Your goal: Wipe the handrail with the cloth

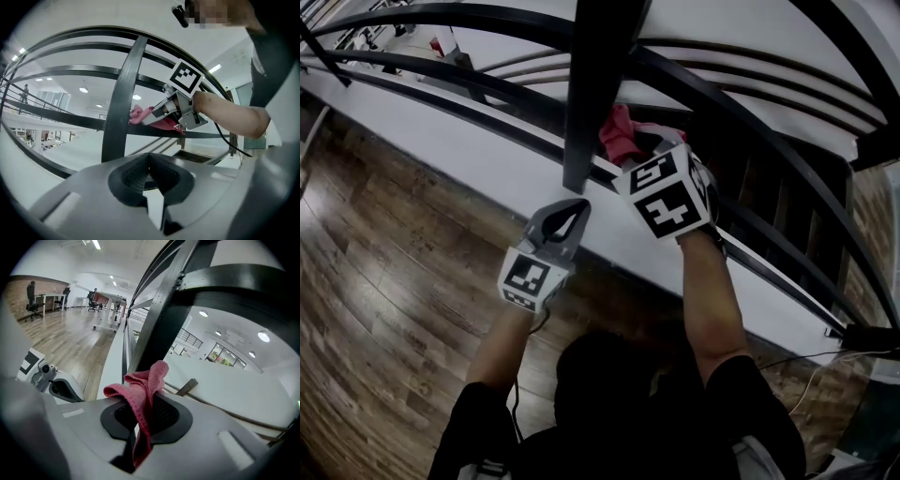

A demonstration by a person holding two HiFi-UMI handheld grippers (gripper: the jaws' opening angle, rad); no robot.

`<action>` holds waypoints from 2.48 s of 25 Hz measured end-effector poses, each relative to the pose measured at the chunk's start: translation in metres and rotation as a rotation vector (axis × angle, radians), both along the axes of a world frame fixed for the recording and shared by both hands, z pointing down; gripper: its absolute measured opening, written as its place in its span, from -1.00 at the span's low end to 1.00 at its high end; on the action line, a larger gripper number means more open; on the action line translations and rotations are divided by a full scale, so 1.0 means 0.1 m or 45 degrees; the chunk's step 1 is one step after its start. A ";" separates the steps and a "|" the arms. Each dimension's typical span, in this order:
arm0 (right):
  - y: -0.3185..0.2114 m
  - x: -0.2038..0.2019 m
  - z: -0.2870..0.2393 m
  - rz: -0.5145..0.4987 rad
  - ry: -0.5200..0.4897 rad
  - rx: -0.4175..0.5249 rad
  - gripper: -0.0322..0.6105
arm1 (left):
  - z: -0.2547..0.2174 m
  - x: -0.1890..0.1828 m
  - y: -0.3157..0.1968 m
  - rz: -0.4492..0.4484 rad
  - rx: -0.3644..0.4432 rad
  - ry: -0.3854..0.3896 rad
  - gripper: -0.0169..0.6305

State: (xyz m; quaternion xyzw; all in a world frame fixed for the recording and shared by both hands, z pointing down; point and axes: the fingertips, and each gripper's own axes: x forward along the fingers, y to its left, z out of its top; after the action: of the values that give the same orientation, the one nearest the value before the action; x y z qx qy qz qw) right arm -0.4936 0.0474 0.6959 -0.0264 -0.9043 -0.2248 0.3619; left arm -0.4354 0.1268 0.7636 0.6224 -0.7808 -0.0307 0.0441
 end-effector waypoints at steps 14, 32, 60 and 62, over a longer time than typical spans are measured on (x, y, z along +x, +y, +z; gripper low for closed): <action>0.42 0.17 -0.16 -0.187 -0.160 -0.256 -0.76 | 0.02 0.05 0.16 -0.055 -0.011 0.029 -0.95; -0.94 3.16 -0.81 -0.026 -0.312 0.052 -0.76 | -0.62 1.98 -1.65 0.697 0.068 -0.168 -0.95; -3.99 7.66 -0.02 0.310 -0.276 0.030 -0.76 | -0.42 6.68 -4.45 1.139 -0.031 -0.224 -0.95; -4.16 7.83 0.20 0.402 -0.262 0.044 -0.76 | -0.29 6.90 -4.53 1.173 -0.041 -0.166 -0.95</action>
State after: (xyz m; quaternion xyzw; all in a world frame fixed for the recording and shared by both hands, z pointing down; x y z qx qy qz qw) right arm 0.2899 -0.3691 0.7159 0.1452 -0.9255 -0.1820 0.2986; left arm 0.2546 -0.3265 0.7344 0.9043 -0.4245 0.0433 0.0134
